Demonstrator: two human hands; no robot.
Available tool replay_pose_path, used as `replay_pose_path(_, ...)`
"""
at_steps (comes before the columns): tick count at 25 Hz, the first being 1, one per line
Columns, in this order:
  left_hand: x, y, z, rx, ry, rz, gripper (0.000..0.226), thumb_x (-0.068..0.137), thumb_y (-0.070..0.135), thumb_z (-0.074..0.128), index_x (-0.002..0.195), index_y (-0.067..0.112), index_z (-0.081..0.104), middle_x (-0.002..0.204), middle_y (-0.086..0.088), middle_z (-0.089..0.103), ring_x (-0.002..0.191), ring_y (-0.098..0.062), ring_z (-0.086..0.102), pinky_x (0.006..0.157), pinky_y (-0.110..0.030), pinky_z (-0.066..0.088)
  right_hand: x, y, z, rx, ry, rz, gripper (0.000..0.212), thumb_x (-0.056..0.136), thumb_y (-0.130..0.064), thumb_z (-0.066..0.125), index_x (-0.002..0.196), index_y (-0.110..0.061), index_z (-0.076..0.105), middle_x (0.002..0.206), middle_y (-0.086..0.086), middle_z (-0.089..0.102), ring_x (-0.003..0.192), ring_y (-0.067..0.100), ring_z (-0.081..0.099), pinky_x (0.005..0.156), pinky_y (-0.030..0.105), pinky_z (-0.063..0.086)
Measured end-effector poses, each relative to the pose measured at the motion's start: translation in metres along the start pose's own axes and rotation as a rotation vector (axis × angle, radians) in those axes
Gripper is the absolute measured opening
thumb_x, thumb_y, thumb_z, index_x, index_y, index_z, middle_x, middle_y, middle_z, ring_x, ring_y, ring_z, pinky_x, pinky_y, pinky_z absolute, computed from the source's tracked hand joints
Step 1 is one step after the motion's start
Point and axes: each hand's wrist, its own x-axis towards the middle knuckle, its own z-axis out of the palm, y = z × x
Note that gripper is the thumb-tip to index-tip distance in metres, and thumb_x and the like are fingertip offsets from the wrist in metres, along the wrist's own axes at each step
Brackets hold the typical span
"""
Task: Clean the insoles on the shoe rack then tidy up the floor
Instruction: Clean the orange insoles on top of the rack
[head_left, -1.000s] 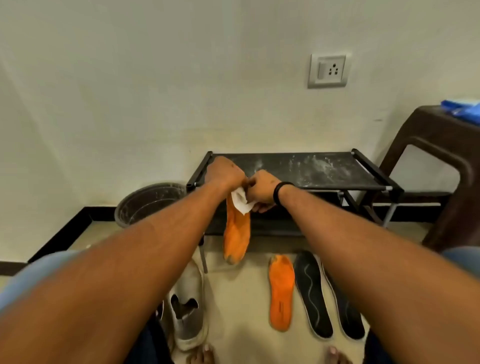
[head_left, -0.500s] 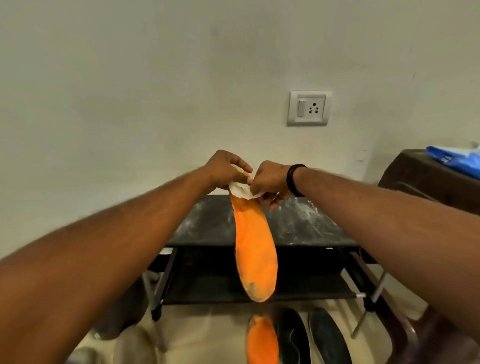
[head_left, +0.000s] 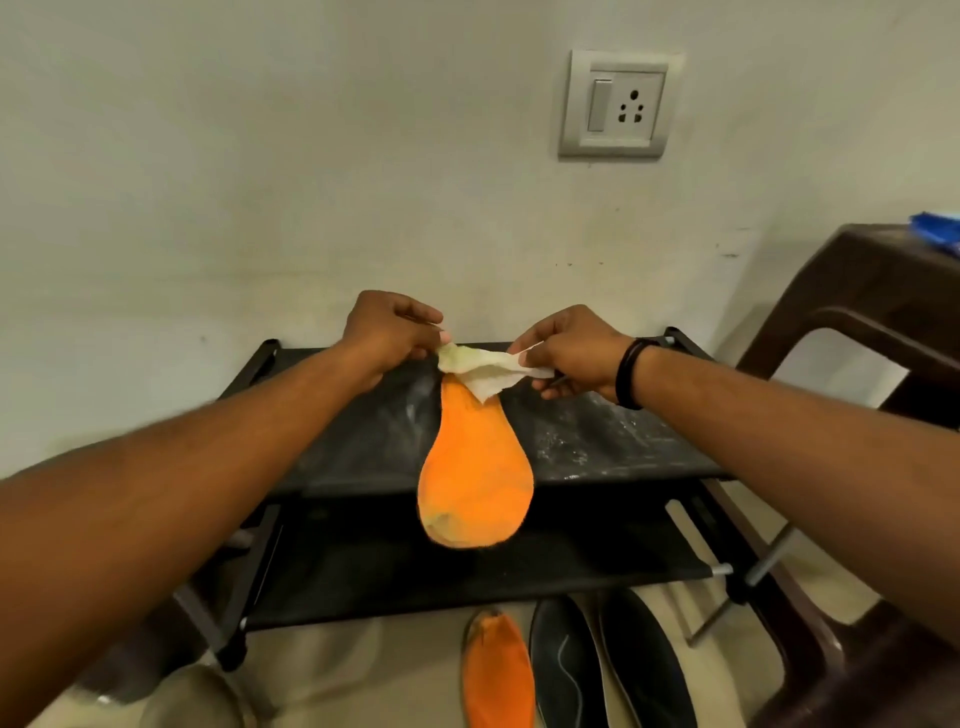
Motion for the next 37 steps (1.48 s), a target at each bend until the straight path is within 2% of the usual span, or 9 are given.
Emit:
replay_pose_path(4,-0.024,0.025,-0.009,0.034,0.047,0.125,0.023,0.079,0.008,0.083,0.1,0.012,0.076,0.099,-0.007,0.076,0.089,-0.02,0.074,0.075,-0.033,0.063,-0.013,-0.011,-0.008,0.033,0.01,-0.079,0.016,0.091,-0.001,0.061,0.097,-0.007,0.074,0.086,0.015,0.071,0.063,0.017,0.067,0.068,0.035,0.06)
replay_pose_path(9,-0.052,0.042,-0.004,0.229,-0.257,0.291,0.052,0.077,0.013,0.086,0.125,0.02,0.068,0.113,0.001,0.068,0.095,-0.015,0.069,0.081,-0.031,0.06,-0.031,-0.043,-0.018,0.184,-0.061,-0.161,0.02,0.092,0.002,0.055,0.097,-0.005,0.073,0.09,0.016,0.073,0.071,0.022,0.068,0.072,0.038,0.06)
replay_pose_path(13,-0.05,0.046,-0.005,0.38,-0.061,0.491,0.017,0.089,0.015,0.074,0.106,0.015,0.077,0.097,0.001,0.074,0.085,-0.013,0.068,0.08,-0.034,0.058,-0.037,-0.053,-0.021,0.232,-0.029,-0.157,0.023,0.09,0.001,0.048,0.089,-0.003,0.071,0.084,0.014,0.067,0.066,0.022,0.061,0.065,0.037,0.057)
replay_pose_path(18,-0.053,0.053,-0.017,0.151,-0.112,0.304,0.018,0.092,0.019,0.072,0.102,0.006,0.076,0.087,-0.009,0.075,0.065,-0.013,0.07,0.062,-0.026,0.06,-0.038,-0.031,-0.025,-0.063,0.036,-0.118,0.019,0.092,-0.009,0.054,0.09,-0.008,0.073,0.089,0.008,0.065,0.07,0.02,0.06,0.077,0.042,0.058)
replay_pose_path(22,-0.059,0.065,-0.004,0.112,-0.225,0.336,0.018,0.09,0.017,0.074,0.1,0.002,0.075,0.086,-0.014,0.075,0.062,-0.011,0.069,0.059,-0.025,0.059,-0.035,-0.038,-0.023,-0.149,0.091,-0.423,0.031,0.088,-0.033,0.069,0.116,-0.02,0.068,0.107,-0.004,0.067,0.1,0.008,0.062,0.08,0.024,0.051)
replay_pose_path(26,-0.055,0.076,0.008,0.019,-0.133,0.34,0.007,0.092,0.015,0.072,0.094,0.01,0.076,0.083,-0.008,0.074,0.06,-0.01,0.069,0.059,-0.026,0.059,-0.026,-0.045,-0.007,-0.104,0.075,-0.52,0.026,0.086,-0.031,0.073,0.107,-0.016,0.072,0.091,0.006,0.075,0.086,0.02,0.071,0.078,0.031,0.054)
replay_pose_path(29,-0.047,0.067,0.01,-0.053,-0.024,0.221,0.029,0.094,0.034,0.069,0.097,0.005,0.073,0.085,-0.014,0.075,0.059,-0.017,0.07,0.055,-0.028,0.06,-0.009,-0.041,0.003,-0.017,0.147,-0.495,0.015,0.087,-0.019,0.071,0.099,-0.01,0.072,0.085,0.011,0.073,0.075,0.029,0.072,0.074,0.041,0.06)
replay_pose_path(34,-0.044,0.05,-0.002,0.626,-0.223,-0.101,0.061,0.081,0.064,0.07,0.087,0.004,0.066,0.071,-0.009,0.074,0.054,-0.019,0.07,0.055,-0.03,0.06,0.019,-0.021,0.016,-0.141,0.334,-0.389,0.008,0.085,-0.019,0.073,0.083,-0.012,0.075,0.082,0.002,0.071,0.079,0.017,0.066,0.064,0.024,0.05)
replay_pose_path(37,-0.068,0.041,0.019,1.094,-0.354,-0.072,0.081,0.065,0.087,0.064,0.098,0.013,0.062,0.101,-0.005,0.073,0.085,-0.025,0.07,0.081,-0.04,0.057,0.022,-0.009,0.021,-0.151,0.331,-0.284,0.011,0.086,-0.018,0.072,0.09,-0.01,0.077,0.09,0.004,0.072,0.085,0.016,0.064,0.067,0.023,0.044)
